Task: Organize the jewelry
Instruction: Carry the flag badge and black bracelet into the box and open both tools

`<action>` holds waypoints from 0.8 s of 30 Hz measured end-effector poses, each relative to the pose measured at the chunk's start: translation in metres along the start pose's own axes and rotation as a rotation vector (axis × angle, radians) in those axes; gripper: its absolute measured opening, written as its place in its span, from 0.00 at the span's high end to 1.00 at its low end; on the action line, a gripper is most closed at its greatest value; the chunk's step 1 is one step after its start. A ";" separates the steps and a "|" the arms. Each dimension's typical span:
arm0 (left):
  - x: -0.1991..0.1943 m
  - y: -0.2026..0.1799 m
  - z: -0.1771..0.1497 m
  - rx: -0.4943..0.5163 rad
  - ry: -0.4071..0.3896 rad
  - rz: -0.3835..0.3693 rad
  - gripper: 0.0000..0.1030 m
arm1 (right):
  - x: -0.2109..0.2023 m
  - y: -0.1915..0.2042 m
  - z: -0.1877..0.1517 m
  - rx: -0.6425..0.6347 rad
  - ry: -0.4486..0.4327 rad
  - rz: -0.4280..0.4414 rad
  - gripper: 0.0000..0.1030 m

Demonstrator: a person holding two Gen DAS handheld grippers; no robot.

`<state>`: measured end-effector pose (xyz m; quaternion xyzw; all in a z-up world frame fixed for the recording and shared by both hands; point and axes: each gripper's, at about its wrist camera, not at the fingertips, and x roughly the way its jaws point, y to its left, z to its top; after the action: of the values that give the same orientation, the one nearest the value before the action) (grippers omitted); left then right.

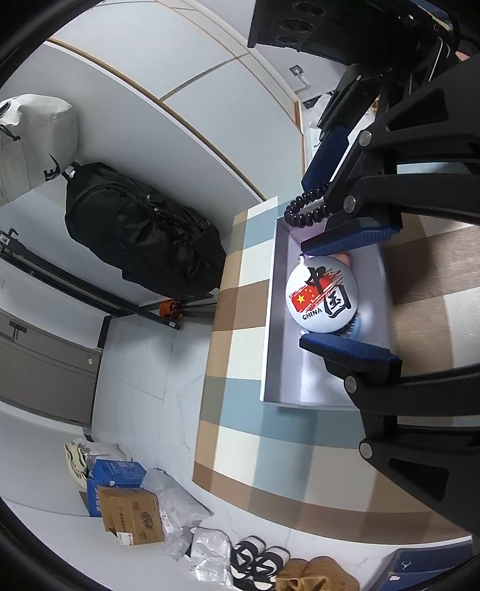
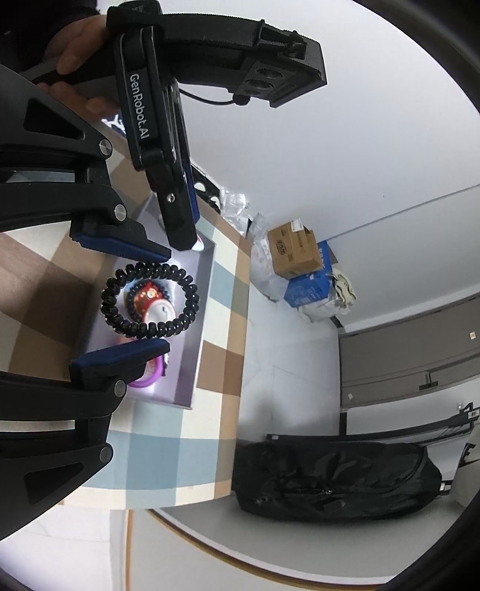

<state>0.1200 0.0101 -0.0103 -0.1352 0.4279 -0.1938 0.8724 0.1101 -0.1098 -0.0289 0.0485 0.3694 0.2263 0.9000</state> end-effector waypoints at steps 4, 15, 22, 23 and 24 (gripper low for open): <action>0.011 0.000 0.003 0.003 0.016 0.006 0.64 | 0.007 -0.005 0.007 -0.002 0.010 0.017 0.60; 0.032 0.006 0.003 -0.008 0.075 -0.006 0.64 | 0.028 -0.019 0.005 0.046 0.051 0.033 0.60; 0.035 0.009 0.008 -0.062 0.092 -0.067 0.57 | 0.030 -0.033 0.006 0.112 0.039 0.031 0.49; 0.035 0.009 0.008 -0.069 0.095 -0.072 0.54 | 0.030 -0.035 0.006 0.122 0.035 0.031 0.41; 0.034 0.010 0.009 -0.075 0.087 -0.079 0.47 | 0.028 -0.037 0.006 0.134 0.028 0.032 0.37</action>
<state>0.1481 0.0037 -0.0325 -0.1762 0.4667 -0.2173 0.8390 0.1459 -0.1297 -0.0521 0.1116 0.3954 0.2160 0.8857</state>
